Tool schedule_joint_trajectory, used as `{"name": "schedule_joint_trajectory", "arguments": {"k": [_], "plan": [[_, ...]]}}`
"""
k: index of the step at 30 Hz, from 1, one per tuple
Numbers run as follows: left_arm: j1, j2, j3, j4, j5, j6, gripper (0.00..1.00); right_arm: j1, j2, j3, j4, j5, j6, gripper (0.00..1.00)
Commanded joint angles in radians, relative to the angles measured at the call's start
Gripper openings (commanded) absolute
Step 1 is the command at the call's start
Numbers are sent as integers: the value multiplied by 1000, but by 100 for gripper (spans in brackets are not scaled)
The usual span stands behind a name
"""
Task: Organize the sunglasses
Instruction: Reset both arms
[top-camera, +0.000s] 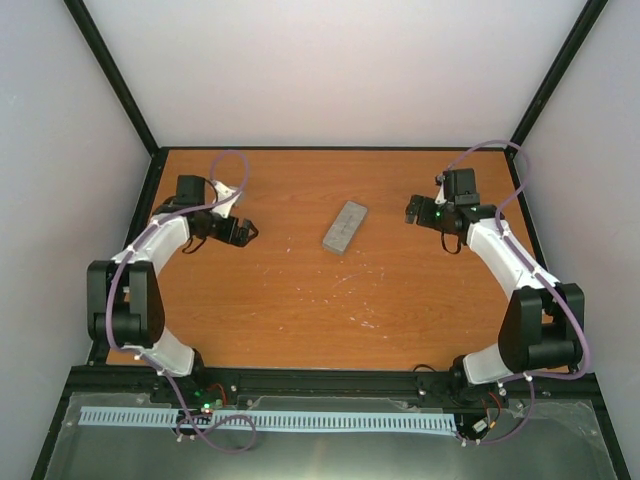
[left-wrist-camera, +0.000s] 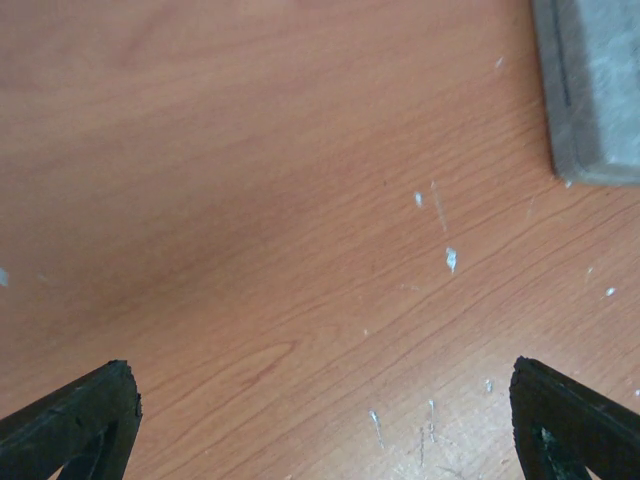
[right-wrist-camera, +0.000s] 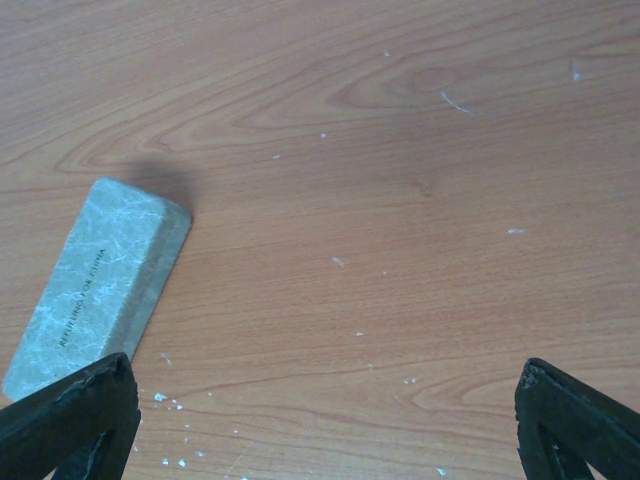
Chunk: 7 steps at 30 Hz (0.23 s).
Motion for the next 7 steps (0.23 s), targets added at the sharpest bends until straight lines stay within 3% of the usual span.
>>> {"name": "schedule_joint_trajectory", "arguments": {"k": [1,7], "plan": [[5,-105,1,69,19,6,99,-8,-28,1,-36,53,50,100],[5,-112,-27,88,84,2,100,-8,-10,4,-58,8,73,100]]}}
